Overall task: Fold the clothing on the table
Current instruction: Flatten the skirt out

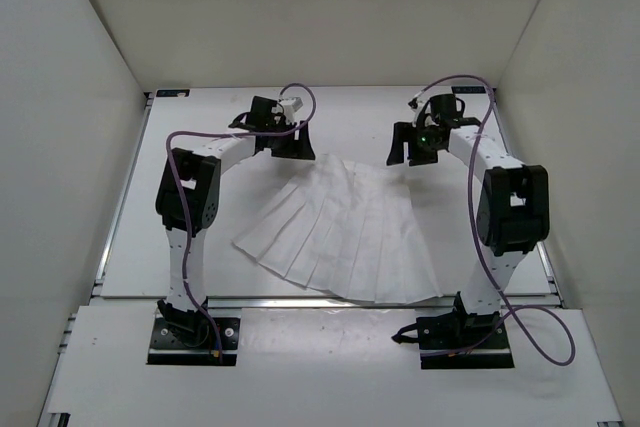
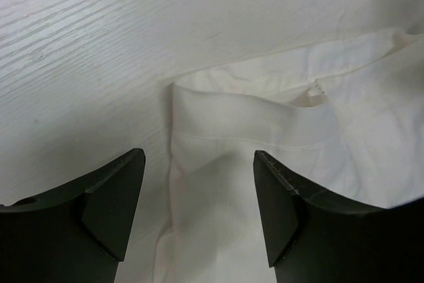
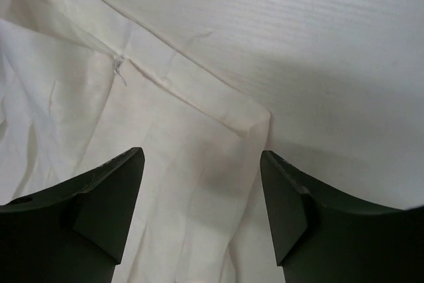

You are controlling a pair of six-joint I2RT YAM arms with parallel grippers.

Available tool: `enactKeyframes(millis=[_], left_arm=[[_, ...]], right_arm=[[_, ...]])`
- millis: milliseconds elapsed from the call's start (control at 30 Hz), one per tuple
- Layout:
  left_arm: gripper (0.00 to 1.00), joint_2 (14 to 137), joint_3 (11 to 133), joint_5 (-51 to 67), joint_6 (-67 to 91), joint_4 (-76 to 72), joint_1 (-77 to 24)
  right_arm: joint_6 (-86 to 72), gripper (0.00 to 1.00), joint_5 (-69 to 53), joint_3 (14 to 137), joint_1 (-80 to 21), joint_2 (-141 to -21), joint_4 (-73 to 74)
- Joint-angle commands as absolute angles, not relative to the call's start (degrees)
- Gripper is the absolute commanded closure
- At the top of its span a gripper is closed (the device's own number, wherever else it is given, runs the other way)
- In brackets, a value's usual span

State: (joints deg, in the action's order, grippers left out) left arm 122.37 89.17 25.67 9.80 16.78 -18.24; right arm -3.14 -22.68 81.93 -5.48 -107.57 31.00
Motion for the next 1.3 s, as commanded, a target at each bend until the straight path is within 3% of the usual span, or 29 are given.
enactKeyframes(millis=[0,400,500,567,633,767,1000,1267], left_arm=[[0.23,121.81,88.42,31.55,11.51,11.70,-18.72],[0.22,124.62,87.98,27.60,12.39,11.78,-21.09],[0.18,124.45,87.98,25.49,12.74,12.91,-21.18],[0.18,124.37,88.59,24.35,12.66,13.89,-21.01],[0.02,123.93,88.33,23.64,12.66,14.24,-20.92],[0.01,123.40,88.24,21.36,13.71,13.97,-20.13],[0.02,122.96,88.33,15.55,15.46,12.57,-20.48],[0.19,126.39,90.18,12.67,18.28,13.01,-21.18]], right_arm=[[-3.43,0.32,-21.18,76.57,-4.83,-103.81,29.53],[-4.57,0.39,-23.64,74.71,-6.23,-107.84,26.28],[-3.43,0.50,-24.26,78.30,-6.06,-111.08,26.89],[-3.16,0.63,-24.96,80.14,-5.98,-113.10,27.59],[-2.37,0.73,-25.05,82.34,-6.41,-115.04,27.69],[-1.67,0.82,-25.75,85.42,-5.71,-116.98,27.60],[-0.88,0.82,-27.94,92.00,-5.71,-120.05,27.94],[-0.44,0.83,-29.44,95.18,-6.42,-122.69,29.70]])
